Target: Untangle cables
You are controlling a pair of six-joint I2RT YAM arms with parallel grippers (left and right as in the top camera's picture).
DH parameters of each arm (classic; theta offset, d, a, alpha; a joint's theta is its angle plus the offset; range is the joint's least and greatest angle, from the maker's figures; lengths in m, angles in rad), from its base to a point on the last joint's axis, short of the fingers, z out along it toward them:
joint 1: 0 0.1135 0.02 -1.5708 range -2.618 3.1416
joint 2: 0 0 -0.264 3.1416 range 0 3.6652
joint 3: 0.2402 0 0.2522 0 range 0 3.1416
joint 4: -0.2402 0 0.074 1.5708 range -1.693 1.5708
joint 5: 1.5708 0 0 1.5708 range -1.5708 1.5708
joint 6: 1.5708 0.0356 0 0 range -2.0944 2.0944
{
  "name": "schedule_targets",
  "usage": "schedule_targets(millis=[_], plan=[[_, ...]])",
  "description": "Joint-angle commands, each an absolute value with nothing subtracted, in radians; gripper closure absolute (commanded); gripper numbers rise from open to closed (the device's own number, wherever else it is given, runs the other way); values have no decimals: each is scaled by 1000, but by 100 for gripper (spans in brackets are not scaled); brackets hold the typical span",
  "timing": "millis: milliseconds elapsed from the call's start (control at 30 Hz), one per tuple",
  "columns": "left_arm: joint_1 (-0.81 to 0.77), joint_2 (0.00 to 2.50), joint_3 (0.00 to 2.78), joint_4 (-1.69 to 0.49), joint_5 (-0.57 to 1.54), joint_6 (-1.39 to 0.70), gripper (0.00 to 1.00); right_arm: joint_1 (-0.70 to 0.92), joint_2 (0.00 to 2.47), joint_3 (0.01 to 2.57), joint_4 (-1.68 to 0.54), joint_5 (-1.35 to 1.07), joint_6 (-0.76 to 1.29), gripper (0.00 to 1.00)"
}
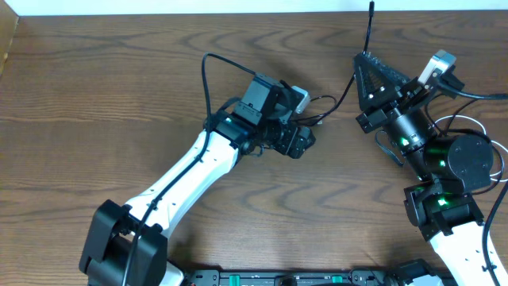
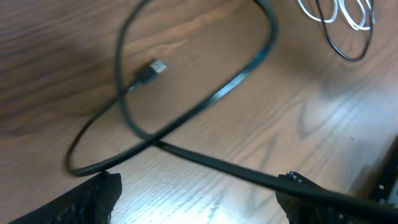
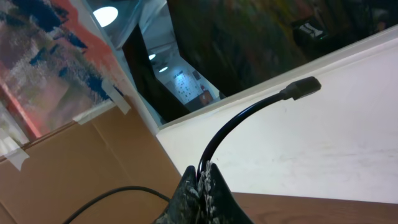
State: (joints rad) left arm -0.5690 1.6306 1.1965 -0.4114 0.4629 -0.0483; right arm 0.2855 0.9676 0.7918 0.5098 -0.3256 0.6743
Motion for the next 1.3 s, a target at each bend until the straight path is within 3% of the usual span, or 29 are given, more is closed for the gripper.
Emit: schedule_targets(millis=[0,1267], plan=[[-541,1586,1205,-408,435,-54,16,282,967,803,513,-331,688,99],[-663,1604,1201,-409,461,-136,16,282,967,803,709,-376,860,99]])
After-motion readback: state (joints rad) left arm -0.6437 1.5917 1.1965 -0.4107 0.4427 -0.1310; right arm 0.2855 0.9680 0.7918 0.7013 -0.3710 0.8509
